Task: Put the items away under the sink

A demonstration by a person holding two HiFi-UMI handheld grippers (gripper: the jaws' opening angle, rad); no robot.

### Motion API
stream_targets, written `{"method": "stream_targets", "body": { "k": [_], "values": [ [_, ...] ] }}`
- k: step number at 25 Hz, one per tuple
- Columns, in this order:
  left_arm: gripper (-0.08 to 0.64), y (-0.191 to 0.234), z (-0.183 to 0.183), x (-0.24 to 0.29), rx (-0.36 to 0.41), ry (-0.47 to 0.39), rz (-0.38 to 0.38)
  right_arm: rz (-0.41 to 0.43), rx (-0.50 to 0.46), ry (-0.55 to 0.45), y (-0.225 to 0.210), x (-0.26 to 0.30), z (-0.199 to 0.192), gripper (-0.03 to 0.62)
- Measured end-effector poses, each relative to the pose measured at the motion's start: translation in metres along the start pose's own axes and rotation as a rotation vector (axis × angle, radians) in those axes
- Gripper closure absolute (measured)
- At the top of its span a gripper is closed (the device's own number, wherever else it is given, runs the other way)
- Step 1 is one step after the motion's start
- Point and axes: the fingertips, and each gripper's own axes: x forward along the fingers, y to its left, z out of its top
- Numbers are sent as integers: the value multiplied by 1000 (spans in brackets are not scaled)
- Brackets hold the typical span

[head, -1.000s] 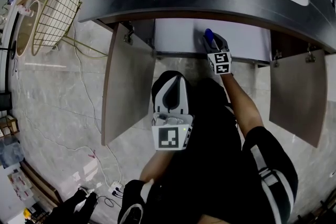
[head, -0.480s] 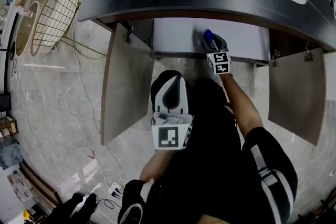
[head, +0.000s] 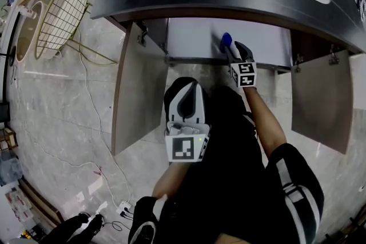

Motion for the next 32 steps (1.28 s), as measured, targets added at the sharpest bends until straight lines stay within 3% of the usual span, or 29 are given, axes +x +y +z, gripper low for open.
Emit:
{"method": "stream_targets", "body": {
  "k": [5,11,15,19,25,32],
  "values": [
    [546,0,4,-7,4,-19,-17,-23,106,63,1,-25,-11,552],
    [546,6,4,-6,41,5,-44,-16,206,189,10,-48,-21,580],
    [546,8,15,10,20,41,-55,-12,228,236,15,-70,-10,580],
    [546,-1,36,28,9,104,-94,-7,247,293,25,-95,12,581],
    [546,-16,83,41,-43,203,-75,23,259,409,41,-137,57,581],
    [546,-48,172,30,-26,258,-71,56,255,468,53,-200,144,581]
  ]
}}
